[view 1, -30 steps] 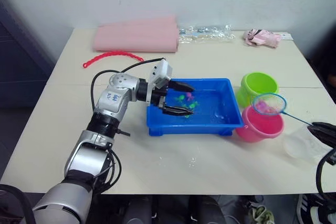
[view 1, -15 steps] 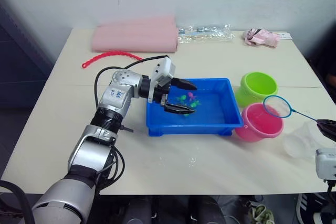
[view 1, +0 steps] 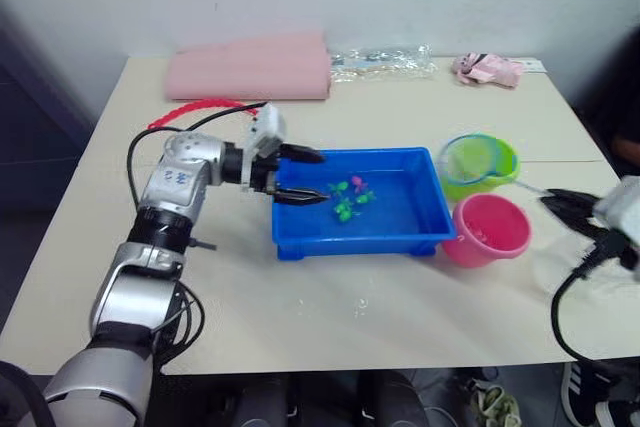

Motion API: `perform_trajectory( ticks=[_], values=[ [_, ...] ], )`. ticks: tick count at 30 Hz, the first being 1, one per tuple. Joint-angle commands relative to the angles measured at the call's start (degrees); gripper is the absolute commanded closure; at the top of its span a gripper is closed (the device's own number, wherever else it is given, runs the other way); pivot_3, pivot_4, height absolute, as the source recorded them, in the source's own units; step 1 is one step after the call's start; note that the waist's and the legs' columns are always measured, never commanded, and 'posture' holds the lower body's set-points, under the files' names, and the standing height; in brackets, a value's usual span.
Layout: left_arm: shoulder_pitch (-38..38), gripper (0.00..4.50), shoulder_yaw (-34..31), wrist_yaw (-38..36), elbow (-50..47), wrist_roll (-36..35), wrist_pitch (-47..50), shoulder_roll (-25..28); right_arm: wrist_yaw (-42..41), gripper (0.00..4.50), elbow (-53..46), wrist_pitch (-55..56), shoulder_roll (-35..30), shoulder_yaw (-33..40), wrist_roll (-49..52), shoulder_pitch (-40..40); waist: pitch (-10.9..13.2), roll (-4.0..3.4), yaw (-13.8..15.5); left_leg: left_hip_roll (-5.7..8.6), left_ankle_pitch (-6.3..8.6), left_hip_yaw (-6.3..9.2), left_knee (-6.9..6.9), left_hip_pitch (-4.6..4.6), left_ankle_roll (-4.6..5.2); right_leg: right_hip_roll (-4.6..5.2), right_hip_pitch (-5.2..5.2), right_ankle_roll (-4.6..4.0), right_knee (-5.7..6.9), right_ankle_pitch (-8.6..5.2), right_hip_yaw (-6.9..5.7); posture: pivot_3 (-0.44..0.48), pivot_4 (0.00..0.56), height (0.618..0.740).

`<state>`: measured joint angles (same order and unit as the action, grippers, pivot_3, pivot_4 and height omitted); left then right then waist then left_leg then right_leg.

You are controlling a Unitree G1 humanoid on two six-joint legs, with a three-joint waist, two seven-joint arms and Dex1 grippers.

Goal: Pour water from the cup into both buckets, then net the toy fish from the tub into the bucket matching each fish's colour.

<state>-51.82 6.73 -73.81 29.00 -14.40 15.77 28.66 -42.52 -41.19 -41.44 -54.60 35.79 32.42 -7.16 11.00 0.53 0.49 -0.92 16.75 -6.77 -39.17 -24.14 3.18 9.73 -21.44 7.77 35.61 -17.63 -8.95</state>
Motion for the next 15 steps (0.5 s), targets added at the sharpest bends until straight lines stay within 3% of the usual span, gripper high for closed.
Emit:
perform_trajectory(
  ticks=[1,3,7,11,15],
  values=[
    [2.3,0.03,-2.0,1.9,-8.2,-1.2,3.0,2.1,6.5,4.5,-1.0,-15.0,2.0,-6.1,14.7,8.0,0.0,0.01,0.2,0.01,0.0,0.01,0.0,-0.01,0.0,0.04,0.0,0.0,-0.01,0.0,-0.01,0.0,0.15,0.738],
    [4.4,0.03,-2.5,3.3,-12.2,-1.5,4.9,3.3,9.7,4.5,1.2,-20.1,4.2,-10.6,18.9,14.1,0.0,0.01,0.5,0.07,0.0,0.09,-0.03,-0.08,0.0,0.06,-0.01,0.0,-0.02,0.0,-0.01,0.0,0.15,0.738],
    [8.6,0.03,-4.3,6.1,-19.8,-2.2,8.3,5.6,13.9,4.5,11.0,-26.4,8.9,-21.0,18.1,24.9,0.0,0.01,0.8,0.13,-0.01,0.06,-0.03,-0.1,0.01,0.08,0.0,0.01,0.0,0.0,-0.01,0.0,0.15,0.738],
    [12.0,0.03,-6.2,8.8,-26.2,-3.6,12.2,7.4,11.2,4.5,19.2,-23.6,9.0,-29.9,12.2,29.0,0.0,0.0,0.9,0.14,-0.01,-0.04,0.01,-0.12,0.02,0.07,-0.07,0.01,0.01,0.0,0.01,0.0,0.15,0.738],
    [14.7,0.03,-7.7,11.0,-30.4,-4.7,14.8,9.0,10.1,4.5,25.2,-21.7,11.0,-32.3,9.7,31.5,0.0,0.0,0.7,0.12,0.0,-0.12,0.06,-0.12,0.01,0.04,-0.12,0.01,0.0,0.0,0.03,0.0,0.15,0.738]
  ],
)
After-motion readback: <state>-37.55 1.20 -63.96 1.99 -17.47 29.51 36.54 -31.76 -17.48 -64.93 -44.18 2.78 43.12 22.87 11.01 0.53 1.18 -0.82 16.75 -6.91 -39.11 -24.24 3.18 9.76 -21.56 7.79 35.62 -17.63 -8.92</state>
